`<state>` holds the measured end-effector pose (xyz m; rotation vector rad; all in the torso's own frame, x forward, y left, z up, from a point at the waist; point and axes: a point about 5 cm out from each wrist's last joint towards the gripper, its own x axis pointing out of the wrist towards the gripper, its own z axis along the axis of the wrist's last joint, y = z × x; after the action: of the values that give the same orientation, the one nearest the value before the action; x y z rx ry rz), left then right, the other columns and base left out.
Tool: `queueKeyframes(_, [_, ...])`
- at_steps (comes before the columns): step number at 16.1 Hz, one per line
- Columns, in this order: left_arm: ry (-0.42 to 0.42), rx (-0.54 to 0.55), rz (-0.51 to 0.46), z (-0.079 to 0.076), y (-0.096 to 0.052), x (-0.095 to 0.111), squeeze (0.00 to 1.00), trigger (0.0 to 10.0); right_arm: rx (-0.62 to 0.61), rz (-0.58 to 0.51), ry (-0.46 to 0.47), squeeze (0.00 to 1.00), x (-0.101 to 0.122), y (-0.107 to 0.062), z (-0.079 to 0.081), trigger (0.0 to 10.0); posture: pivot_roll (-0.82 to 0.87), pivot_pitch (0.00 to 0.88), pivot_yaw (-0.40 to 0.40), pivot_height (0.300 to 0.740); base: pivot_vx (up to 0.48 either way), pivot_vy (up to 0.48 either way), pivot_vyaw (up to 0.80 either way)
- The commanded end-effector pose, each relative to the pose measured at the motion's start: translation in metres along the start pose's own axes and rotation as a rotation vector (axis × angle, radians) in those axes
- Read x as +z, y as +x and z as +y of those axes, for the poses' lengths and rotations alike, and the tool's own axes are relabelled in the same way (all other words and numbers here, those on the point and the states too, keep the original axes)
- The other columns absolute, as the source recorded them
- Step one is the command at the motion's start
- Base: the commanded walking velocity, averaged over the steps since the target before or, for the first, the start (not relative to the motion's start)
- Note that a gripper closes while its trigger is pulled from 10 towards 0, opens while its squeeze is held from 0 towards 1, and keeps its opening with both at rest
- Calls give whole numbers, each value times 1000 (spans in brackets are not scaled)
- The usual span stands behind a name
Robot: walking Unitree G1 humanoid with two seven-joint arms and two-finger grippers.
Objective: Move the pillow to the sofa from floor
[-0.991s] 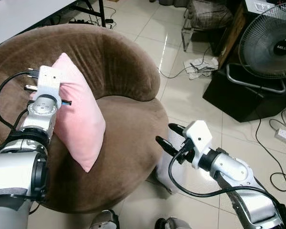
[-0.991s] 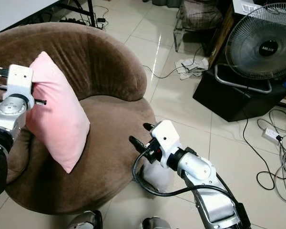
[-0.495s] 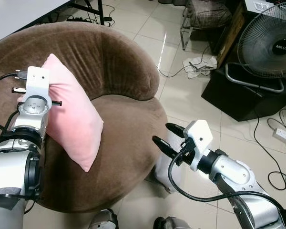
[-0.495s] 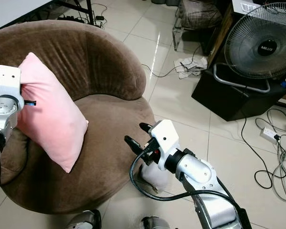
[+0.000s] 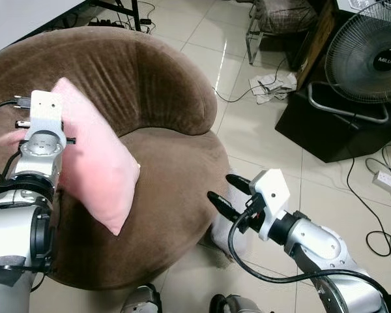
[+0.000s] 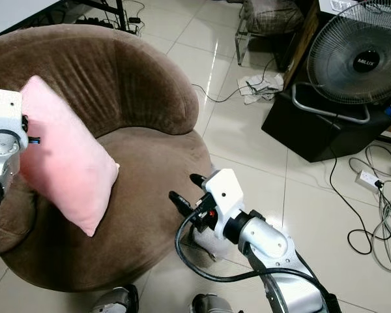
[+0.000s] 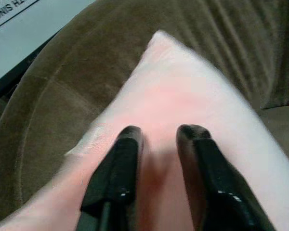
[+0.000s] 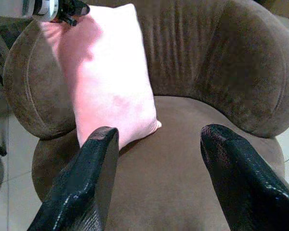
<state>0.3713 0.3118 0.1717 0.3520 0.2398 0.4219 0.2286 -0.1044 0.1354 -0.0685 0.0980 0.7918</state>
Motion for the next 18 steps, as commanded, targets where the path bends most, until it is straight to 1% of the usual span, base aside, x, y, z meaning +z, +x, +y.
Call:
queueKeyframes(1, [-13, 41, 0, 8, 1, 4, 1000, 10000, -6, 11, 4, 0, 0, -3, 1, 10000, -102, 192, -61, 740, 0, 0, 0])
queueKeyframes(2, [-56, 109, 0, 24, 2, 7, 1000, 10000, -9, 13, 6, 0, 0, -3, 1, 10000, -105, 191, -61, 740, 0, 0, 0])
queueKeyframes(4, [-70, 143, -8, 34, 2, 10, 1000, 10000, -11, 15, 7, 0, 0, -3, 1, 10000, -105, 191, -61, 740, 0, 0, 0])
queueKeyframes(5, [-61, 165, -32, 42, 3, 18, 1000, 10000, -13, 17, 8, 0, -1, -3, 1, 10000, -103, 191, -59, 740, 0, 0, 0])
queueKeyframes(6, [-54, 165, -57, 45, 3, 25, 1000, 10000, -13, 18, 9, 0, -1, -3, 2, 10000, -101, 192, -58, 740, 0, 0, 0])
queueKeyframes(7, [-46, 118, -105, 40, 4, 39, 1000, 10000, -16, 17, 10, 0, -2, -2, 2, 10000, -94, 190, -56, 740, 0, 0, 0])
queueKeyframes(8, [-40, 81, -148, 33, 4, 51, 553, 10000, -22, 17, 10, 0, -2, 0, 1, 10000, -88, 183, -53, 740, 0, 0, 0])
queueKeyframes(9, [-40, 81, -148, 33, 4, 51, 553, 10000, -22, 17, 10, 0, -2, 0, 1, 10000, -88, 183, -53, 740, 0, 0, 0])
queueKeyframes(10, [-34, 67, -162, 30, 4, 54, 0, 10000, -26, 18, 10, 0, -3, 1, 0, 10000, -87, 182, -52, 740, 0, 0, 0])
queueKeyframes(11, [-42, 24, -185, 23, 4, 59, 0, 10000, -53, 21, 6, 0, -4, 3, -3, 10000, -84, 177, -50, 740, 0, 0, 0])
queueKeyframes(12, [-37, -45, -219, 10, 3, 63, 0, 10000, -92, 21, 7, 0, -6, 5, -8, 10000, -76, 170, -52, 740, 0, 0, 0])
queueKeyframes(13, [-60, -136, -250, -6, 1, 66, 0, 10000, -144, 23, 7, 0, -8, 9, -16, 10000, -60, 159, -51, 740, 0, 0, 0])
queueKeyframes(14, [-111, -260, -278, -29, -3, 62, 0, 10000, -218, 30, 7, 0, -13, 14, -26, 10000, -40, 145, -51, 740, 0, 0, 0])
queueKeyframes(15, [-147, -338, -295, -43, -7, 58, 0, 10000, -264, 36, 7, 0, -16, 16, -33, 10000, -36, 143, -52, 740, 0, 0, 0])
queueKeyframes(16, [-144, -392, -294, -56, -10, 50, 0, 10000, -300, 44, 3, 0, -19, 19, -39, 10000, -21, 138, -56, 740, 0, 0, 0])
queueKeyframes(17, [-148, -433, -276, -68, -15, 35, 0, 10000, -327, 46, -2, 0, -20, 21, -43, 10000, -16, 134, -59, 740, 0, 0, 0])
queueKeyframes(18, [-153, -468, -254, -83, -23, 13, 0, 10000, -356, 47, -1, 0, -22, 24, -48, 10000, -4, 136, -68, 740, 0, 0, 0])
